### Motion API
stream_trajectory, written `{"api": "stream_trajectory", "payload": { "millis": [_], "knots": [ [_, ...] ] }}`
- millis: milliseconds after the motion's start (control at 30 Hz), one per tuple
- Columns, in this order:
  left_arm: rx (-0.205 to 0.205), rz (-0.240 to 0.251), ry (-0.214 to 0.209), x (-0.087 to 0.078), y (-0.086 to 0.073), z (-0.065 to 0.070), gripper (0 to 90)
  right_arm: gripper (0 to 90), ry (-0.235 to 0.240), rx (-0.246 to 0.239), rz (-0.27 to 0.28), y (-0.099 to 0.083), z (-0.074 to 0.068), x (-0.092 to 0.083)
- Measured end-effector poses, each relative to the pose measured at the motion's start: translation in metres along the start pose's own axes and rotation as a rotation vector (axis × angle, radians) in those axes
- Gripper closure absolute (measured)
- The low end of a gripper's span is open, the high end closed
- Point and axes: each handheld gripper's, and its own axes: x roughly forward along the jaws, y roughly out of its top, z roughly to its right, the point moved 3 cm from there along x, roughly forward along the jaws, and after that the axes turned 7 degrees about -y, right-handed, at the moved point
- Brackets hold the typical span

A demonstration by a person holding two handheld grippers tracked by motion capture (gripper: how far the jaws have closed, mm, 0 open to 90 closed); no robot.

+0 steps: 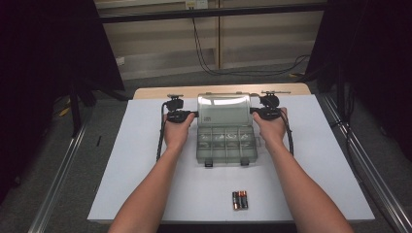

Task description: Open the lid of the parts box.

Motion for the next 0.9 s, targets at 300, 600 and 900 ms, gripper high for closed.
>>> {"api": "stream_trajectory", "payload": {
  "millis": [300,600,900],
  "knots": [
    [-0.023,-0.005,-0.014,0.003,-0.002,-0.004,88.7,87.7,0.0,-0.015,-0.002,-0.004,0.001,0.005],
    [0.059,-0.014,0.024,-0.002,-0.003,0.004,58.0,59.0,0.066,-0.044,0.075,-0.011,0.007,-0.003],
    [0.087,-0.033,-0.033,-0.016,-0.009,0.009,23.8,16.7,0.131,-0.095,0.132,-0.014,0.008,-0.028]
  ]
}}
